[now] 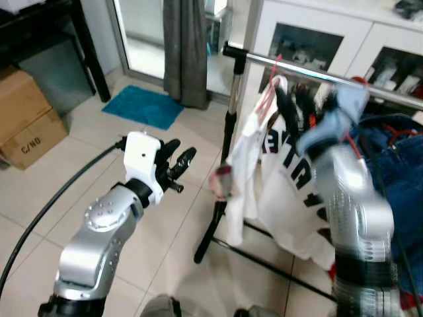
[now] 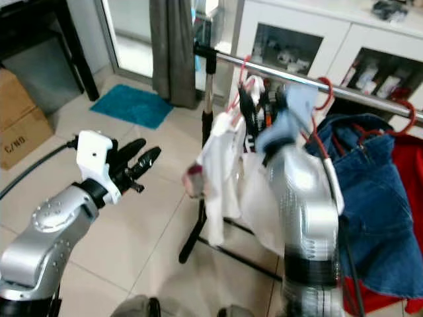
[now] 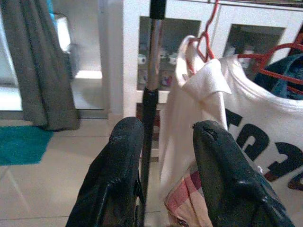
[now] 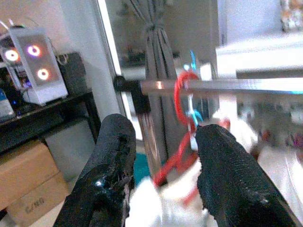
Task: Hang hanger
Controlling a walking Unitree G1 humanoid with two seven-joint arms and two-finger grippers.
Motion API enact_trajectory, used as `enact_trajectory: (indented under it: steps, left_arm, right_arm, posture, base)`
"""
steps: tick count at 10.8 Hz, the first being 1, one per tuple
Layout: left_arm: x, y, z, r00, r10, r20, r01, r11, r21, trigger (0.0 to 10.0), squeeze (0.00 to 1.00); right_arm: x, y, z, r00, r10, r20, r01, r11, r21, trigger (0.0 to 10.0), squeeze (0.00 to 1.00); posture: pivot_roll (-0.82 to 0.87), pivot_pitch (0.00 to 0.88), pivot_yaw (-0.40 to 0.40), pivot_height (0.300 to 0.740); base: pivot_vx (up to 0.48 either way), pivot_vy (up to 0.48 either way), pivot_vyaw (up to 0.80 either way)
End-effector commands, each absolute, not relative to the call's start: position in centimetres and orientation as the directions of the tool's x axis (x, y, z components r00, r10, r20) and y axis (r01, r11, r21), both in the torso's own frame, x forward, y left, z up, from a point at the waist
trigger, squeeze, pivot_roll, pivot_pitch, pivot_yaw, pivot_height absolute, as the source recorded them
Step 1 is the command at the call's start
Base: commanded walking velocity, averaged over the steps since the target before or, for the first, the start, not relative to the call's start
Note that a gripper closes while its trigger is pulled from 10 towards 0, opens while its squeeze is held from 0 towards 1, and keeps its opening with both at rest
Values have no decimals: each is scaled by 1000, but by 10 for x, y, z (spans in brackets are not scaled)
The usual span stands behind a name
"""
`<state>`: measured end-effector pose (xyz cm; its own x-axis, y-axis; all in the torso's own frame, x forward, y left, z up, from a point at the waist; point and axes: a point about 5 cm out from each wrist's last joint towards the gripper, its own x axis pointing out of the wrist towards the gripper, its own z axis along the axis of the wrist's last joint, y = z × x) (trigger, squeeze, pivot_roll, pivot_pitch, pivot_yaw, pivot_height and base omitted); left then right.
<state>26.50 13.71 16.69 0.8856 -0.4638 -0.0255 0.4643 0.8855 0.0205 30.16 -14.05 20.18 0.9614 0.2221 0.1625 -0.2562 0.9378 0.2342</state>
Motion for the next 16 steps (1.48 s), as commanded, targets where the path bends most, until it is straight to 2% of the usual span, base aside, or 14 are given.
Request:
enact_trajectory:
  steps: [1,3,7,11,13,15,16]
  left_arm:
    - [265,136,166,894,-448,-27,449,893,45,10000,0]
    - [268,136,165,909,-417,-22,418,907,53,10000,0]
    - [269,134,164,903,-429,-22,429,899,86,10000,0]
    - [269,135,167,909,-416,10,415,907,68,10000,0]
    - [268,133,167,903,-431,11,429,901,67,10000,0]
    - [267,131,164,894,-448,-7,447,891,80,10000,0]
    - [267,130,164,892,-451,-10,451,889,81,10000,0]
  right_arm:
    - [295,-141,200,968,200,151,-232,943,240,10000,0]
    - [275,-132,180,979,188,77,-202,945,258,10000,0]
    - [272,-125,178,982,177,66,-188,953,238,10000,0]
    - [271,-128,170,991,134,20,-135,964,229,10000,0]
    - [269,-133,167,995,95,10,-95,973,209,10000,0]
    - [269,-138,168,998,53,15,-55,983,174,10000,0]
    - [270,-140,168,999,31,18,-34,982,184,10000,0]
  posture:
    - [61,52,-19,740]
    - [62,47,-19,740]
    - [68,39,-25,740]
    - [67,44,-31,740]
    - [64,45,-28,740]
    - [61,49,-22,740]
    - [61,49,-22,740]
  base:
    - [0,0,0]
    - [0,-480,0]
    - [0,-480,0]
    - [0,0,0]
    - [292,0,0]
    - [311,0,800]
    - [311,0,0]
